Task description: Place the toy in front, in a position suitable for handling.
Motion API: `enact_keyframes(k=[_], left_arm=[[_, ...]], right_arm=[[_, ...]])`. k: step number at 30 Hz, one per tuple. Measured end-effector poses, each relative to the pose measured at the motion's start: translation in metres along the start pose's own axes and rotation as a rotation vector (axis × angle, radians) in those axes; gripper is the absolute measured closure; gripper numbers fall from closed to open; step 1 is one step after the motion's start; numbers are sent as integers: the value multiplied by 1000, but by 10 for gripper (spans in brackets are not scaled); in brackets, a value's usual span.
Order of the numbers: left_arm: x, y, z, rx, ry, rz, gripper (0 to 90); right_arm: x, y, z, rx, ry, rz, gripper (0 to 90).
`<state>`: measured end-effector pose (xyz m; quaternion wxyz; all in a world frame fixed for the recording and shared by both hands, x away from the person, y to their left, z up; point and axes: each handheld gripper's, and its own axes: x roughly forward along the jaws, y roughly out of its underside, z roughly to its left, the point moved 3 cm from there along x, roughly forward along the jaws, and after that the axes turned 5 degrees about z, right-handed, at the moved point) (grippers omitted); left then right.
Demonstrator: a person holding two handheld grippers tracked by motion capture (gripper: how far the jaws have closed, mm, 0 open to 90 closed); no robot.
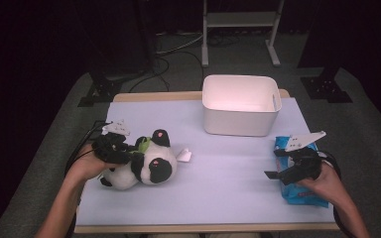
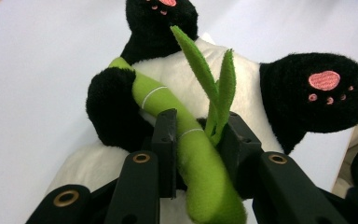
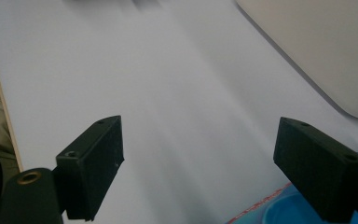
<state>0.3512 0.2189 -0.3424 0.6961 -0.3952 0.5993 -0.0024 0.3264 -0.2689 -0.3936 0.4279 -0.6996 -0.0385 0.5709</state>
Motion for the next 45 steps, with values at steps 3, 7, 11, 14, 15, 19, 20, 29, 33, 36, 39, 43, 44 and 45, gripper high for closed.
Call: enact_keyframes(k=[3, 7, 11, 14, 15, 19, 20, 29, 33, 36, 39, 43, 44, 45], left_arm=[[1, -9, -2, 15, 2, -2, 695], [5, -21, -5, 30, 6, 2, 694], [11, -35, -10, 53, 19, 5, 693], [16, -42, -13, 64, 24, 6, 693], [17, -44, -14, 64, 27, 3, 693], [24, -52, -18, 69, 39, 12, 693], [26, -54, -19, 72, 40, 13, 693], [38, -75, -28, 99, 55, 12, 692], [43, -82, -31, 103, 60, 9, 692], [48, -89, -34, 114, 67, 11, 692], [53, -98, -39, 121, 73, 10, 691], [57, -106, -44, 131, 78, 9, 691], [57, -107, -46, 136, 80, 12, 691], [58, -109, -47, 138, 82, 14, 691]], right_arm=[[-1, 0, -1, 1, 3, 0, 146], [-2, 0, -2, 1, 5, -1, 146], [-3, 2, -4, 6, 1, -6, 146], [-3, 2, -6, 2, 3, -5, 146], [-4, 2, -6, 2, 3, -7, 146], [-6, 3, -7, -1, 6, -11, 147], [-6, 3, -7, 2, 4, -15, 147], [-4, 7, -8, -1, -4, -7, 147], [-5, 9, -9, 5, -2, -8, 147], [-6, 10, -10, 7, -2, -10, 147], [-8, 11, -11, 8, 1, -7, 147], [-8, 11, -11, 6, -1, -7, 146], [-8, 11, -11, 7, 0, -7, 146], [-7, 11, -11, 8, -1, -7, 147]])
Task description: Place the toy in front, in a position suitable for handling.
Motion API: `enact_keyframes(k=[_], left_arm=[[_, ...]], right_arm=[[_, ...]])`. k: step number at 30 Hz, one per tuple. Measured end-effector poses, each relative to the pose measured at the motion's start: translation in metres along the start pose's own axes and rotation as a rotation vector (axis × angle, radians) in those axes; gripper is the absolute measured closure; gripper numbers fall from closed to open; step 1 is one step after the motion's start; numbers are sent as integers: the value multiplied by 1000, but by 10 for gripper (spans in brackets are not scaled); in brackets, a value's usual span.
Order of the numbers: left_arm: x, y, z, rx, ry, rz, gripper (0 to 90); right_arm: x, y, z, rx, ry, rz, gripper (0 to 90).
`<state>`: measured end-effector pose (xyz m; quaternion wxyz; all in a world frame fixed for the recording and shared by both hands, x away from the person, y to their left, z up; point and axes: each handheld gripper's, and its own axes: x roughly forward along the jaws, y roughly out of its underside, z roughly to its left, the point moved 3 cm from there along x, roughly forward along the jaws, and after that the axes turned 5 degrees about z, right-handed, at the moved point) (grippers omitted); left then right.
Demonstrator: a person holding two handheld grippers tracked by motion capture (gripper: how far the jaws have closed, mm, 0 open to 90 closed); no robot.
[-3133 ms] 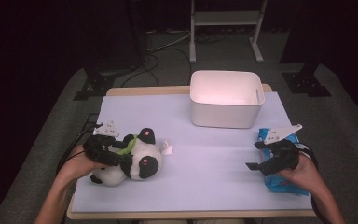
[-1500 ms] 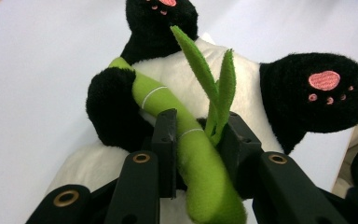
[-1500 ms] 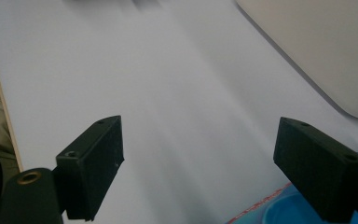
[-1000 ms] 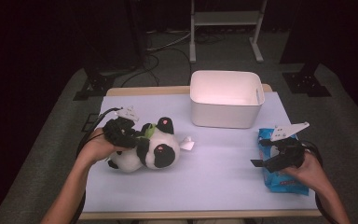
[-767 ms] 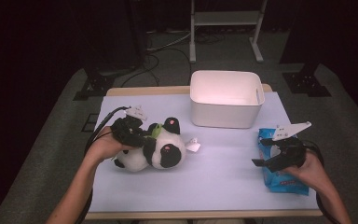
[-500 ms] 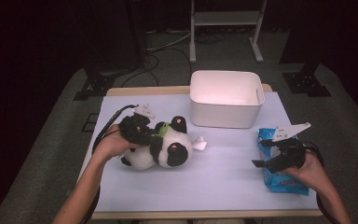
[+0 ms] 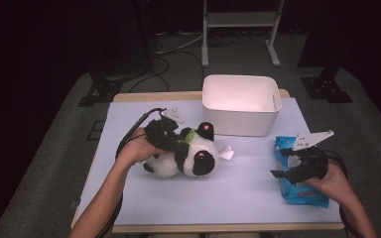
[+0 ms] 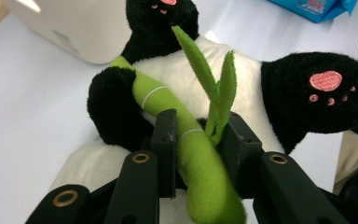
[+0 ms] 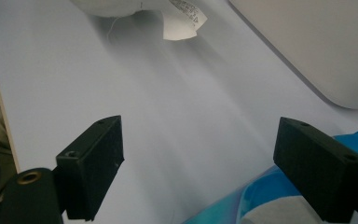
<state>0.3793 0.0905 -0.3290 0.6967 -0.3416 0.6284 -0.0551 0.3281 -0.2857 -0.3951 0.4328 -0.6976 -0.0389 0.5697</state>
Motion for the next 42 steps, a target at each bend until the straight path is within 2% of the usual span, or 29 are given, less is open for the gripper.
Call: enact_keyframes(k=[21, 42], left_arm=[[23, -33, -20, 42, 33, 9, 689], [46, -50, -38, 74, 73, 23, 686]], right_arm=[[-4, 3, -2, 0, 6, -6, 147], [-6, 0, -1, -9, 5, -6, 147]])
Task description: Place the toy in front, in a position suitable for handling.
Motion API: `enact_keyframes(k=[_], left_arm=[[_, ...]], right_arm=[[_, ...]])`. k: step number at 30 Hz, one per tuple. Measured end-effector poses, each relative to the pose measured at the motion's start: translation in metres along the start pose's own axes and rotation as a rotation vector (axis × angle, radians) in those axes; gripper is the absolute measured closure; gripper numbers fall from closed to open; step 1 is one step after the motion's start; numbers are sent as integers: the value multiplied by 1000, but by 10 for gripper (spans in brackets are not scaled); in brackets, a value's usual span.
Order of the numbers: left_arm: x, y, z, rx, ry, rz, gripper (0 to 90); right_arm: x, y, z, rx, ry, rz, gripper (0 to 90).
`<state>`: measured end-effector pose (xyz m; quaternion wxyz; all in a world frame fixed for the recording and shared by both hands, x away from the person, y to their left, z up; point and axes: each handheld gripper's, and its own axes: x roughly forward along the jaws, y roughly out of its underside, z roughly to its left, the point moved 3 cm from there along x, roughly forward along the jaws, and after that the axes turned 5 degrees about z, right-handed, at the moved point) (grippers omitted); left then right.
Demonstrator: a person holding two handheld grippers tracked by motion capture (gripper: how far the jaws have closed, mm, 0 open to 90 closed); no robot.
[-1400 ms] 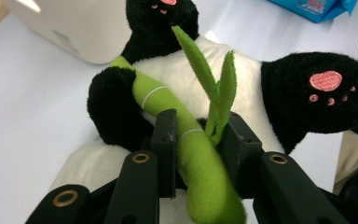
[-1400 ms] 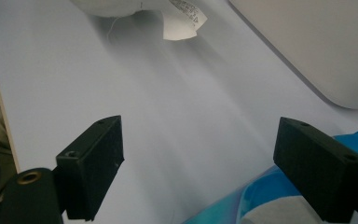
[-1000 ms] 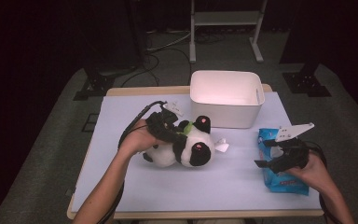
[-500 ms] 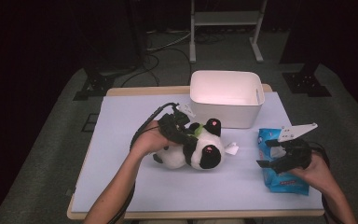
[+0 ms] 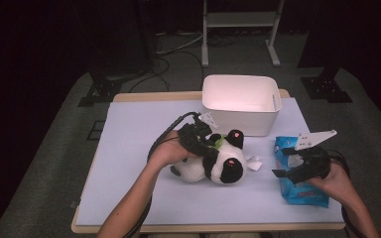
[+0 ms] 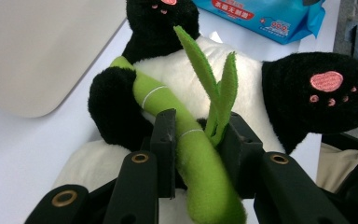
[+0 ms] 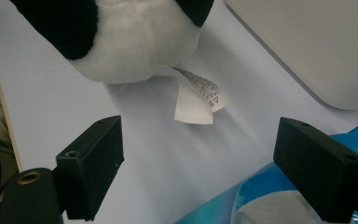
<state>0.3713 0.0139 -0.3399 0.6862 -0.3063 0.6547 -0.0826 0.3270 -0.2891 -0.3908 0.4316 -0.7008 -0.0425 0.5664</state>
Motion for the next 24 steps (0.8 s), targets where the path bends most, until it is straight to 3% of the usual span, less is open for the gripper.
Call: enact_keyframes(k=[12, 17, 24], left_arm=[[19, 3, -6, 8, 42, 4, 662], [19, 4, -6, -4, 63, -4, 620], [11, 6, -6, 11, 81, -22, 559]], right_arm=[[0, 5, 0, 19, -3, -1, 147], [-1, 6, 0, 25, -11, 0, 147], [-2, 4, 0, 29, 1, 8, 147]])
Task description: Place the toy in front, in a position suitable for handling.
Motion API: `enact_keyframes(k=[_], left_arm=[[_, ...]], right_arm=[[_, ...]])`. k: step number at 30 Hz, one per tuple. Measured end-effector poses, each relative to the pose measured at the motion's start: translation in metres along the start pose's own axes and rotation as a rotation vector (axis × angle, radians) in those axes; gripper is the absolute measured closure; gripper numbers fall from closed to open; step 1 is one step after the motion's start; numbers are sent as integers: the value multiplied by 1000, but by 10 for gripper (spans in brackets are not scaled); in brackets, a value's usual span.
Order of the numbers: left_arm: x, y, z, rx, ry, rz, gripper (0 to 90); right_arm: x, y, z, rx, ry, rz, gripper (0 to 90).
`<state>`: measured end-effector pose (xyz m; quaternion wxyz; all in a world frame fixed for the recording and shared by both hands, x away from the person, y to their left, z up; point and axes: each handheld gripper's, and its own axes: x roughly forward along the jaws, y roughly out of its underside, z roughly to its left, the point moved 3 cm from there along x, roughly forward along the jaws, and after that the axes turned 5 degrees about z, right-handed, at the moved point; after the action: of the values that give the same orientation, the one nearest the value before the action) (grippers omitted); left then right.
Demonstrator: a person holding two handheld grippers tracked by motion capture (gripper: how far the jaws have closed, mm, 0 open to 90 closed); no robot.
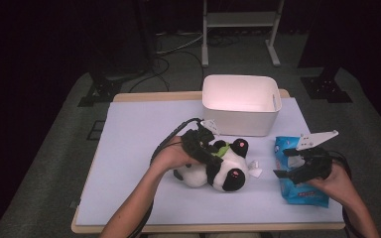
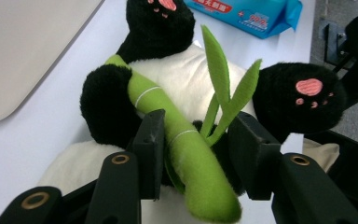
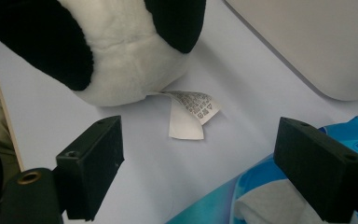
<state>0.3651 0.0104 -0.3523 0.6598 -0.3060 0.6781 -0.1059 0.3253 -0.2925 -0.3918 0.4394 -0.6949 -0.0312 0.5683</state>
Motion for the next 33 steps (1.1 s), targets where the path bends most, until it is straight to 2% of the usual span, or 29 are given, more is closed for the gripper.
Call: enact_keyframes(k=[5, 11, 20, 22, 27, 33], left_arm=[[-14, 0, -1, 2, -9, -29, 506], [-26, 6, -2, 6, -11, -47, 490], [-44, 14, -2, 14, -36, -68, 486], [-48, 15, -1, 11, -48, -65, 484], [-51, 19, 0, 3, -42, -64, 494], [-52, 25, 4, -16, -51, -55, 488]], right_arm=[[-3, -4, -1, 0, 8, 8, 154], [-11, -5, -3, 2, 31, 16, 183], [-21, 9, -16, 41, 69, 50, 234], [-22, 12, -18, 43, 77, 52, 272], [-25, 19, -22, 53, 95, 54, 386], [-22, 23, -24, 34, 120, 75, 515]])
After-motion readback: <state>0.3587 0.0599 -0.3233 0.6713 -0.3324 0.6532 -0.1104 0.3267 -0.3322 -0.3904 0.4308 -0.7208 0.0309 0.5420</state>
